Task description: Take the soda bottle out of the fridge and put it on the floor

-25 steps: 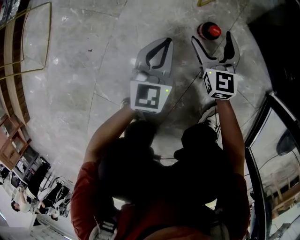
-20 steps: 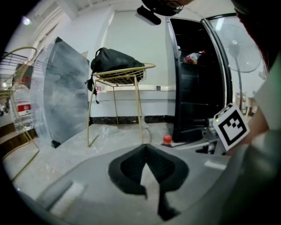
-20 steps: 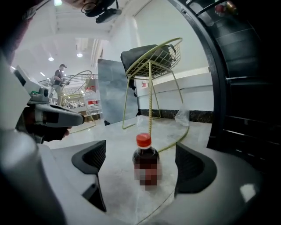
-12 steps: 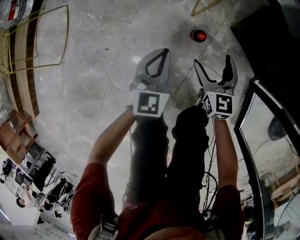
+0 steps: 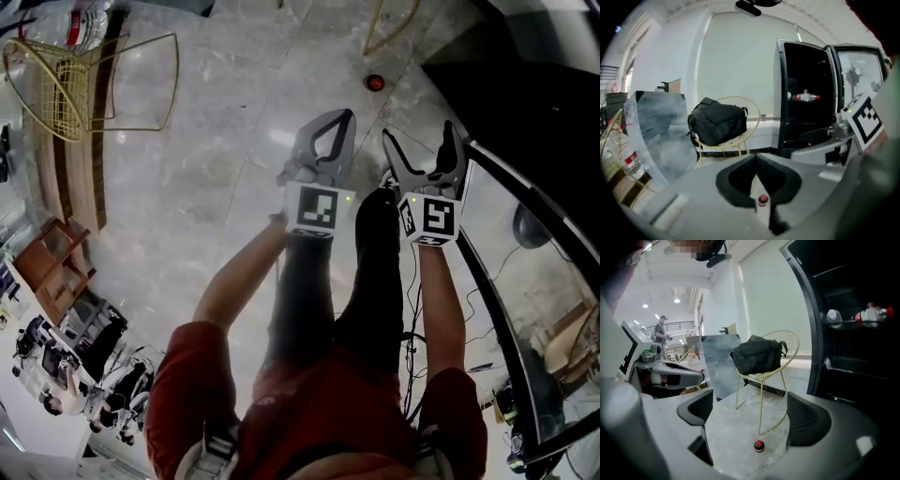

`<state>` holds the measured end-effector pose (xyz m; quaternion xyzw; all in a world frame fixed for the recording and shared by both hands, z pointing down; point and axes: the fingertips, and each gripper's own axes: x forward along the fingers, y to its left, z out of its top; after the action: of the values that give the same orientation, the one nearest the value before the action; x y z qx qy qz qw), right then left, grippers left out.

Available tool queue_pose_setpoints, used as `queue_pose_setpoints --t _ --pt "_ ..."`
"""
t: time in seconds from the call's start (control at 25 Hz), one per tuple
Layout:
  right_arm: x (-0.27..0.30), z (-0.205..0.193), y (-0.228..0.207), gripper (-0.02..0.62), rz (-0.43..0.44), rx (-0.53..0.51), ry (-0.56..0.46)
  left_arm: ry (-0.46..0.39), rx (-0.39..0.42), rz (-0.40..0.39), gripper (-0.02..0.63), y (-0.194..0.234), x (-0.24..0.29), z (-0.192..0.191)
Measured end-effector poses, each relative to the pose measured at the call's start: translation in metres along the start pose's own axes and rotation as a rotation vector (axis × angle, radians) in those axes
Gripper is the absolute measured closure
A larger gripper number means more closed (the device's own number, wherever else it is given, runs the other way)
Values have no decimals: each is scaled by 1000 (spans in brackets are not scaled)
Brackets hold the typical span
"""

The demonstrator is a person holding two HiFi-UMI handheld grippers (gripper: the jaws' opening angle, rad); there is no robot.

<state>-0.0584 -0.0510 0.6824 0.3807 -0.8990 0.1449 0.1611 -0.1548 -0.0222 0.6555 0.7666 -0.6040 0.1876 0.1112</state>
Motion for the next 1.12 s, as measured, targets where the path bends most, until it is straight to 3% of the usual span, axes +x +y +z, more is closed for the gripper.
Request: queue_pose_setpoints --t 0.28,0.48,0.68,1.12 --pt "-88 124 15 117 -45 115 -25 -6 -42 -4 606 -25 -68 139" --pt "-157 193 12 117 -104 143 -68 -40 -5 -36 606 -48 -105 219" --pt "-226 251 -3 117 -205 236 -116 -111 16 -43 606 -63 -140 302" --pt "-331 344 -37 117 -383 236 -278 -194 36 -120 606 -104 -168 390"
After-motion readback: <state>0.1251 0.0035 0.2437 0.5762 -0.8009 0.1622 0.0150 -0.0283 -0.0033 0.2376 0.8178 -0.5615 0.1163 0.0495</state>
